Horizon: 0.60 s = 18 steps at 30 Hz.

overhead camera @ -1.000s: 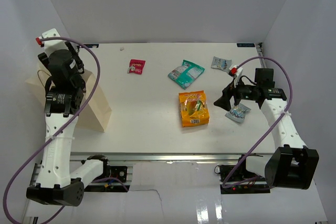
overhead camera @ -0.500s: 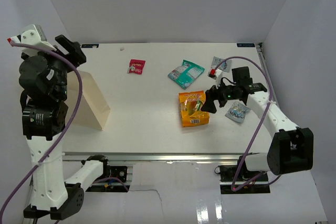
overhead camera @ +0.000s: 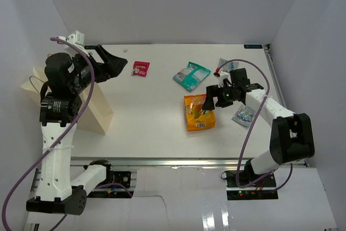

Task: Place the snacks into the paper bag

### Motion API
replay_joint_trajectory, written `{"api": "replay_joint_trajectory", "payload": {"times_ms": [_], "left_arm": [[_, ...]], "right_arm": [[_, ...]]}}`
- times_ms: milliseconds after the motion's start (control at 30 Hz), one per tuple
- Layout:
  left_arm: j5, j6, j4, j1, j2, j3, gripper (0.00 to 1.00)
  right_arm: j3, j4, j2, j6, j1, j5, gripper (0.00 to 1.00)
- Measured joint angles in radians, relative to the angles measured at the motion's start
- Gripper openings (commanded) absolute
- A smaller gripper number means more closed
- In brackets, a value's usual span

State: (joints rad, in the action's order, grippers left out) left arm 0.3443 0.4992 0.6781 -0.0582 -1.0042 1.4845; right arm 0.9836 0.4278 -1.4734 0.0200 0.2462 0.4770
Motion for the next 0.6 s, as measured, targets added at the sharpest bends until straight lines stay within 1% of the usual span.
{"api": "replay_joint_trajectory", "payload": {"times_ms": [100,167,267,300,367,400,467,500,567,600], "left_arm": [[0.044,0.022,0.003,0.0,-0.002,-0.016,0.97],[0.064,0.032,-0.004,0.0,0.006,-0.016,0.97],[0.084,0.043,-0.008,0.0,0.019,-0.016,0.97],[0.09,0.044,-0.01,0.0,0.022,-0.016,0.97],[0.098,0.048,-0.012,0.0,0.025,-0.015,0.97],[0.101,0.049,-0.013,0.0,0.026,-0.014,0.97],[0.108,0.052,-0.012,0.0,0.023,-0.008,0.97],[0.111,0.052,-0.006,0.0,0.017,0.003,0.97],[0.115,0.052,-0.004,0.0,0.0,0.04,0.97],[0.117,0.052,0.002,0.0,-0.012,0.065,0.97]], "right_arm": [[0.0,-0.035,-0.06,-0.025,0.005,0.016,0.86],[0.0,-0.048,-0.098,-0.036,0.005,0.02,0.84],[0.0,-0.065,-0.144,-0.04,0.006,0.019,0.74],[0.0,-0.071,-0.152,-0.04,0.006,0.019,0.61],[0.0,-0.083,-0.163,-0.041,0.005,0.017,0.53],[0.0,-0.089,-0.169,-0.042,0.004,0.02,0.46],[0.002,-0.097,-0.176,-0.045,0.005,0.031,0.38],[0.003,-0.102,-0.177,-0.048,0.005,0.038,0.29],[0.008,-0.109,-0.177,-0.049,0.004,0.062,0.2],[0.013,-0.111,-0.177,-0.052,0.005,0.077,0.12]]}}
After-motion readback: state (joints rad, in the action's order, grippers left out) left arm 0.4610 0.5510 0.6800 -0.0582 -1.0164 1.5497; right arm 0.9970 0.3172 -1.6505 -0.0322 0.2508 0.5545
